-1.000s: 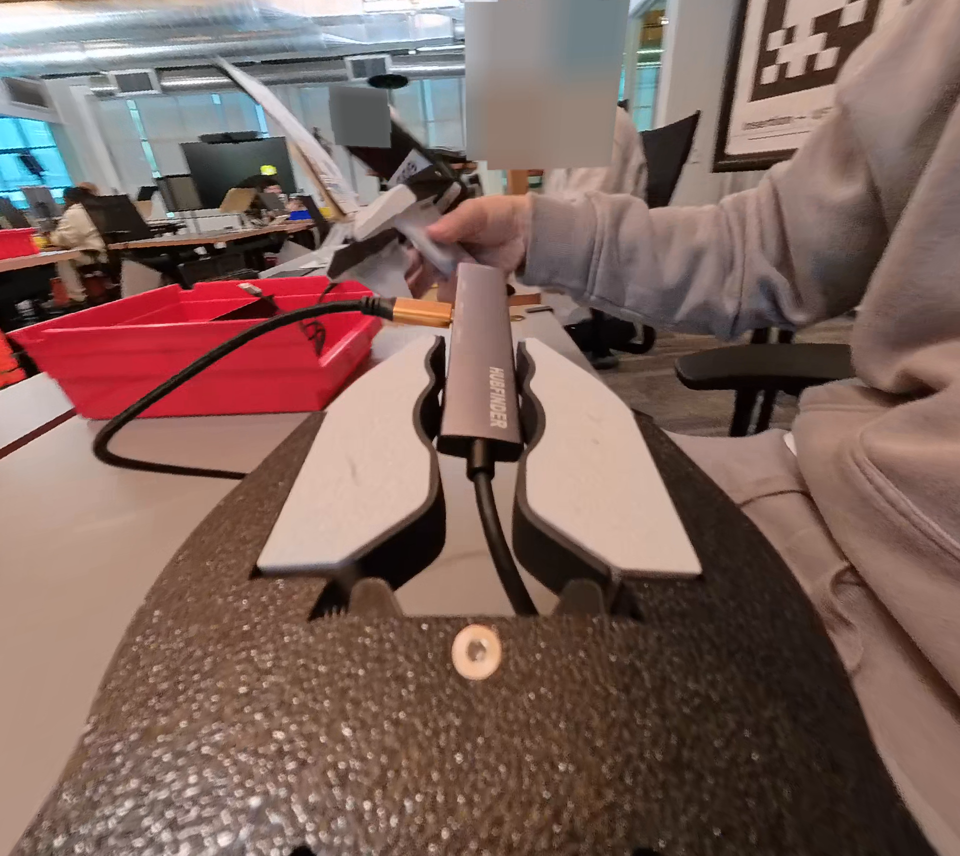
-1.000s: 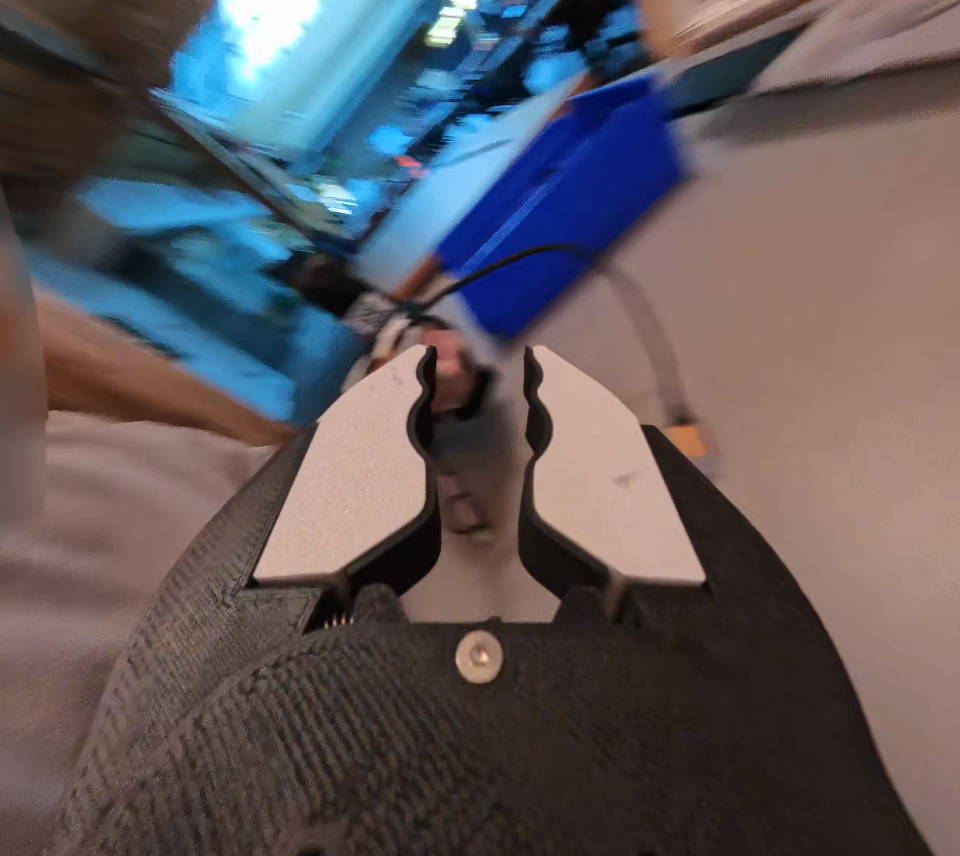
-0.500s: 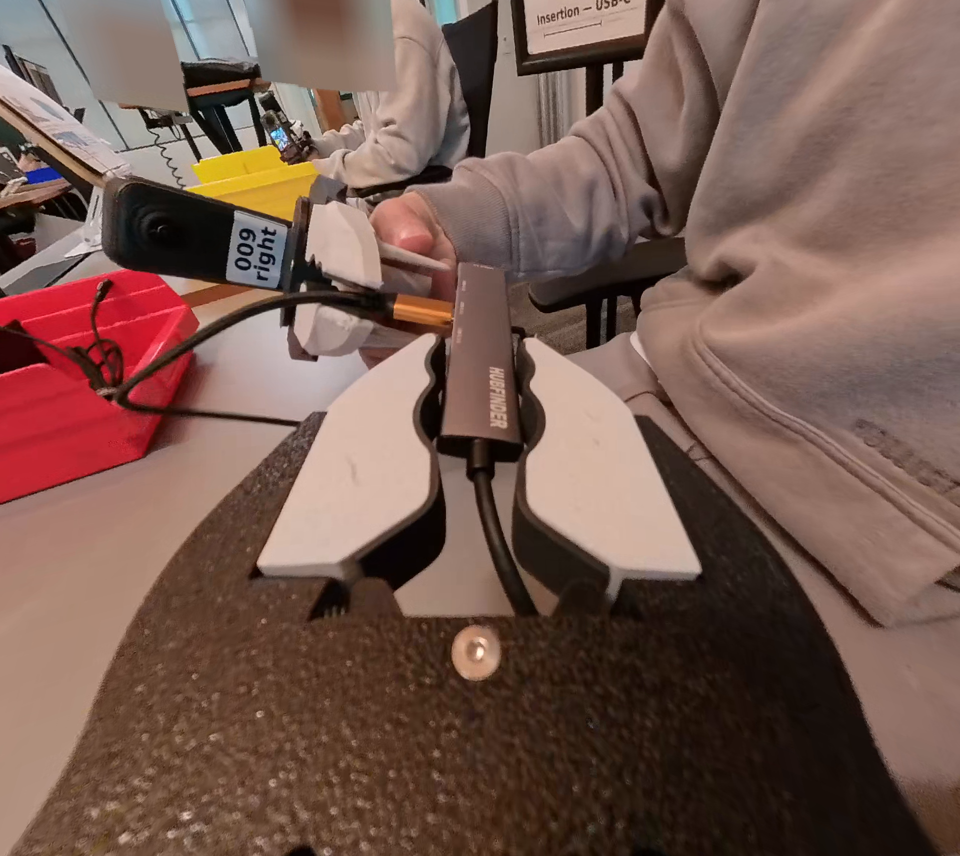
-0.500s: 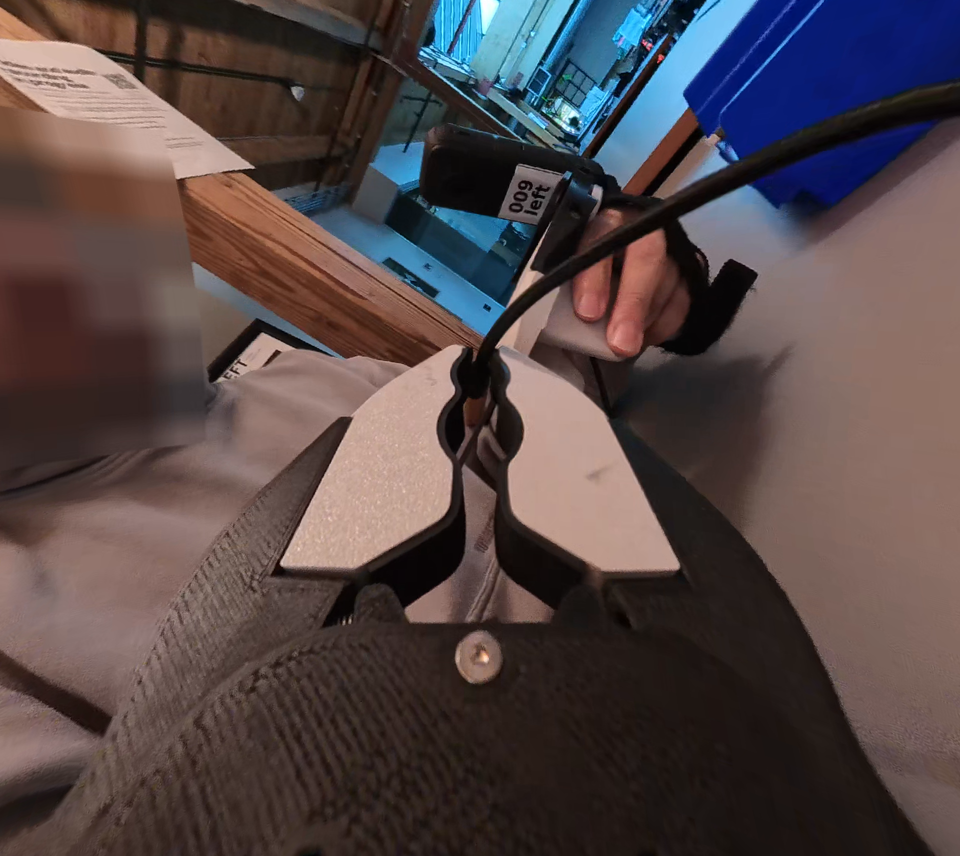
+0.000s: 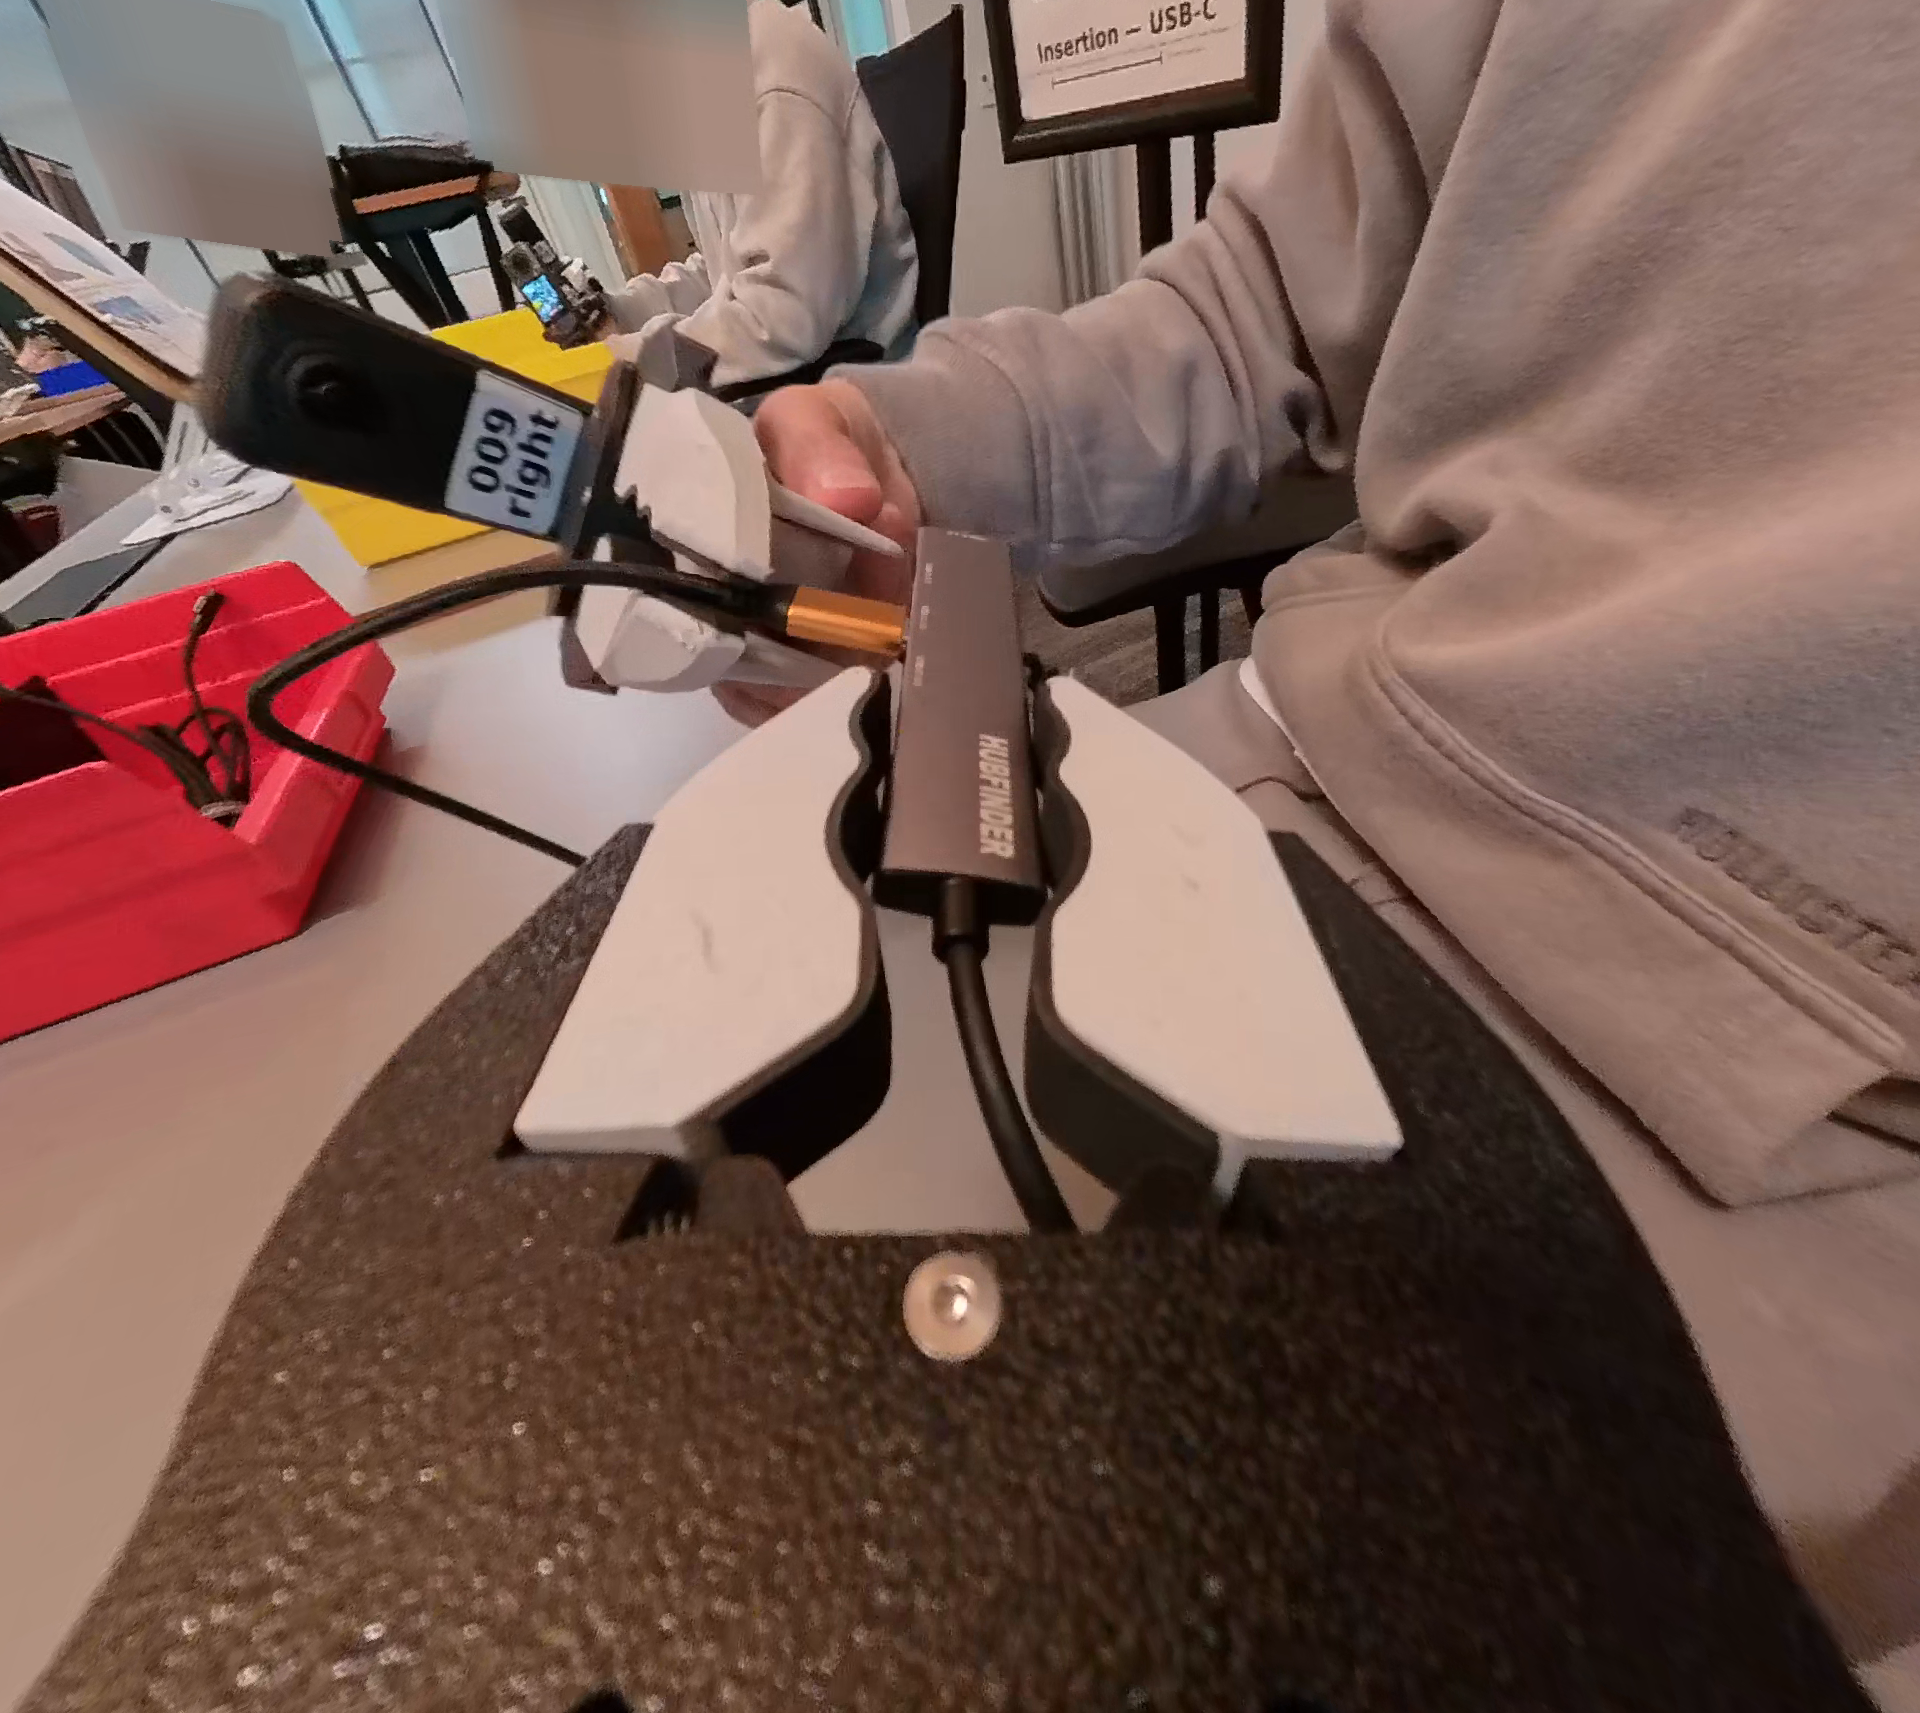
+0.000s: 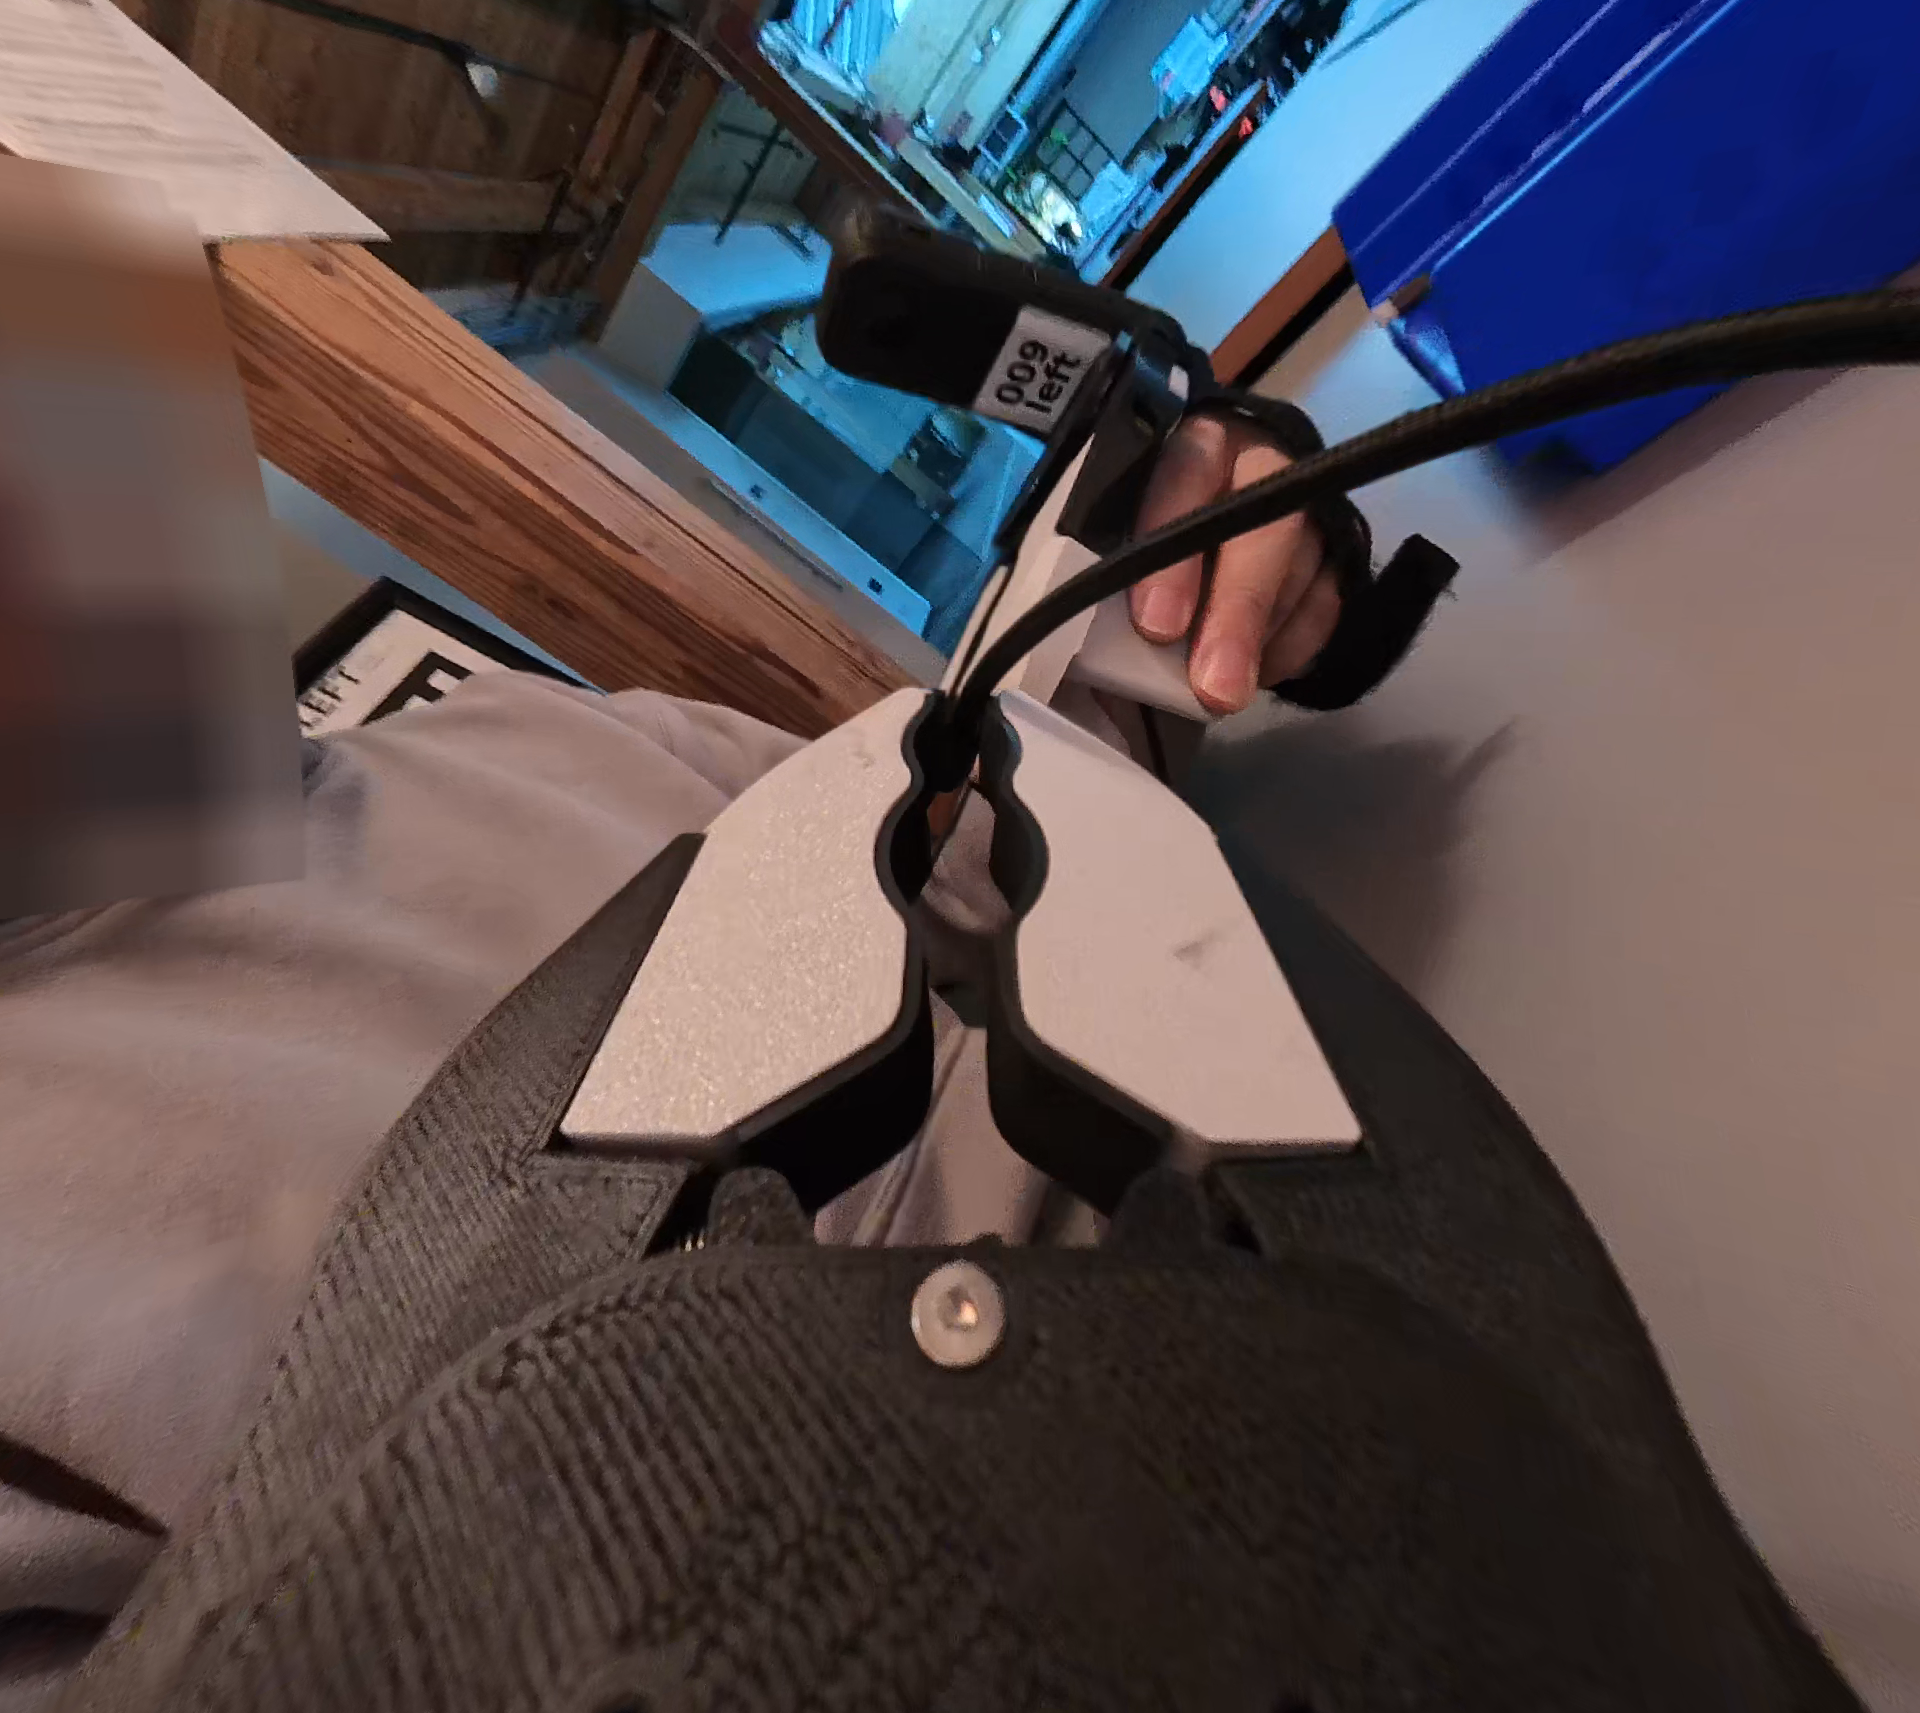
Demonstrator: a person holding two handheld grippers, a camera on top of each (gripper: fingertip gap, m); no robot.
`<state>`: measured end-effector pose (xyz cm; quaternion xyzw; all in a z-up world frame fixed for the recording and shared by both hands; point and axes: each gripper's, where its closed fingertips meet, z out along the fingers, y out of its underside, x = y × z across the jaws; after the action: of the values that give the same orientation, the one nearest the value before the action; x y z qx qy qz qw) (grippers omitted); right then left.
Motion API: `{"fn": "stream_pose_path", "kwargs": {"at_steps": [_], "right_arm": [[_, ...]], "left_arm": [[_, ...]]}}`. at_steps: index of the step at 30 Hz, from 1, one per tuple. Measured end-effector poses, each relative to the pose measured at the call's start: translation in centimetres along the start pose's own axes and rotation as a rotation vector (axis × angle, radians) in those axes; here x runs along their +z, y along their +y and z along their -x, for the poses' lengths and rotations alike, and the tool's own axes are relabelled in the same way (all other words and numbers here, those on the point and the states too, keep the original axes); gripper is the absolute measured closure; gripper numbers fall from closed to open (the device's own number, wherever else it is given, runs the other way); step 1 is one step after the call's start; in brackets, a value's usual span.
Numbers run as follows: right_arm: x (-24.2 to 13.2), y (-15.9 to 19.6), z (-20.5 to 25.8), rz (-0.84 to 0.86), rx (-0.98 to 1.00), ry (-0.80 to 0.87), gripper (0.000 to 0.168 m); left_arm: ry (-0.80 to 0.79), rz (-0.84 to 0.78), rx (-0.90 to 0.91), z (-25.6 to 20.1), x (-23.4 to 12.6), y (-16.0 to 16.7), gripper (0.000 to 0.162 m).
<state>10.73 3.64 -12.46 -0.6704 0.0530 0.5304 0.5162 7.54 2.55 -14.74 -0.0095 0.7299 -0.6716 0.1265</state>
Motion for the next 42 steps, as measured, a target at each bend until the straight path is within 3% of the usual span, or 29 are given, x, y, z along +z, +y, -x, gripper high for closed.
{"fn": "stream_pose_path", "kwargs": {"at_steps": [9,15,20,22,26,28,32,36,37,38,39,42], "right_arm": [[-1.5,2.6,-0.6,0.218,0.205,0.01,0.154],[0.1,4.3,-0.1,0.204,0.281,-0.049,0.145],[0.2,2.2,-0.7,-0.019,0.208,-0.031,0.15],[0.1,2.5,-1.1,-0.035,0.22,-0.042,0.161],[-0.1,3.2,-1.3,-0.01,0.122,-0.014,0.161],[-0.4,2.1,-1.3,-0.088,0.071,0.009,0.161],[-2.0,-1.3,-1.2,-0.337,-0.066,0.064,0.161],[-5.2,-4.7,-1.6,-0.678,-0.076,0.096,0.162],[-6.0,-5.2,-1.9,-0.754,-0.06,0.099,0.161],[-6.5,-5.6,-2.2,-0.806,-0.047,0.097,0.162],[-6.9,-5.8,-2.3,-0.843,-0.048,0.087,0.162],[-7.7,-6.6,-1.8,-0.941,-0.074,0.066,0.161]], "left_arm": [[0.036,-0.025,-0.011,-0.3,0.0,0.2,0.136],[0.047,-0.036,-0.04,-0.2,-0.3,0.5,0.136],[0.035,-0.032,-0.062,0.1,-0.3,1.1,0.136],[0.044,-0.035,-0.061,0.1,-0.1,1.2,0.136],[0.059,0.0,-0.065,-0.2,0.2,1.8,0.136],[-0.018,0.012,-0.057,0.9,0.0,1.6,0.133],[-0.46,0.03,0.06,6.3,-2.2,-0.5,0.092],[-0.921,0.131,0.159,10.0,-6.6,-3.4,0.097],[-1.04,0.153,0.132,10.8,-7.8,-4.0,0.103],[-1.106,0.157,0.072,11.1,-8.2,-4.3,0.122],[-1.103,0.148,-0.032,11.1,-7.7,-4.0,0.132],[-0.862,0.078,-0.435,10.2,-3.2,-1.6,0.111]]}}
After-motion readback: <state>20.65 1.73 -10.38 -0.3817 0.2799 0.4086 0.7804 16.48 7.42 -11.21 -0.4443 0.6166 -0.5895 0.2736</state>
